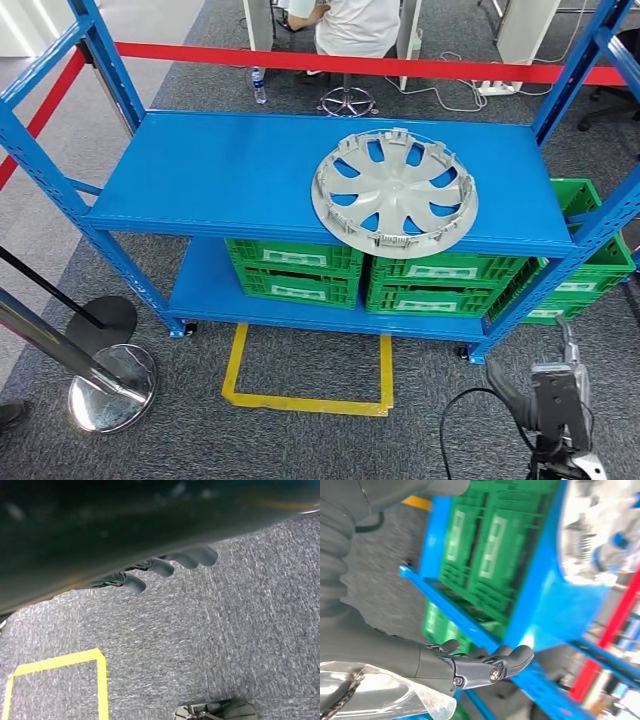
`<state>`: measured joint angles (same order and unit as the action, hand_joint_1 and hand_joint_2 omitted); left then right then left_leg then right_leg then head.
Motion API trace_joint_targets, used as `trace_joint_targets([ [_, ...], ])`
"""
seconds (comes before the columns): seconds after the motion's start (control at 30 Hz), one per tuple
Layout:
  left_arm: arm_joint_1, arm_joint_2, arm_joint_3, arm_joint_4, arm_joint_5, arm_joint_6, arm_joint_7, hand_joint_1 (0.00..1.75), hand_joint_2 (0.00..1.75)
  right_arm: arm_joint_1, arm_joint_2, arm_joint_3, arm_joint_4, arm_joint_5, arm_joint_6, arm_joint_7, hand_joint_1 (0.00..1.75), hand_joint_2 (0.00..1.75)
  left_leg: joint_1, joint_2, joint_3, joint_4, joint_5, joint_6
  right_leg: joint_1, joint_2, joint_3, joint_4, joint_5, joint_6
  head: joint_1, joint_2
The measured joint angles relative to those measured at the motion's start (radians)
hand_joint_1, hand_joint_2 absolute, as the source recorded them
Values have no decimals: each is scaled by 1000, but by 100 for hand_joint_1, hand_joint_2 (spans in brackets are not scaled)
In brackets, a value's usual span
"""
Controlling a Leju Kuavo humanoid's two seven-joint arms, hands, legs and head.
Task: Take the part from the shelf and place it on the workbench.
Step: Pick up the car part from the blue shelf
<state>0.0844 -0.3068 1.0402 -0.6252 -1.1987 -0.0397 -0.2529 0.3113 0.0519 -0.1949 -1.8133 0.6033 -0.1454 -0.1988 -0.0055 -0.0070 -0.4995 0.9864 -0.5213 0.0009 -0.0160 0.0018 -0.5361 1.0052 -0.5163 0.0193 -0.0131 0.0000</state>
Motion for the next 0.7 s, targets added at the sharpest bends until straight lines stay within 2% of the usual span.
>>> trace_joint_targets([
  [0.2,-11,-1,36,0,-44,-3,-14,0,0,15,-84,140,-88,88,-90,20,0,175,0,0,0,0,0,0,0,0,0,0,0,0,0,0],
  [0.4,-25,0,60,8,-81,6,-30,0,0,6,-187,274,-144,211,-155,79,0,175,0,0,0,0,0,0,0,0,0,0,0,0,0,0],
  [0.57,-37,3,71,26,-114,24,-40,0,0,-27,-269,367,-159,310,-161,149,0,175,0,0,0,0,0,0,0,0,0,0,0,0,0,0],
  [0.7,-49,7,76,46,-137,38,-45,0,0,-76,-334,434,-162,390,-113,214,0,175,0,0,0,0,0,0,-1,0,1,0,0,0,0,0],
])
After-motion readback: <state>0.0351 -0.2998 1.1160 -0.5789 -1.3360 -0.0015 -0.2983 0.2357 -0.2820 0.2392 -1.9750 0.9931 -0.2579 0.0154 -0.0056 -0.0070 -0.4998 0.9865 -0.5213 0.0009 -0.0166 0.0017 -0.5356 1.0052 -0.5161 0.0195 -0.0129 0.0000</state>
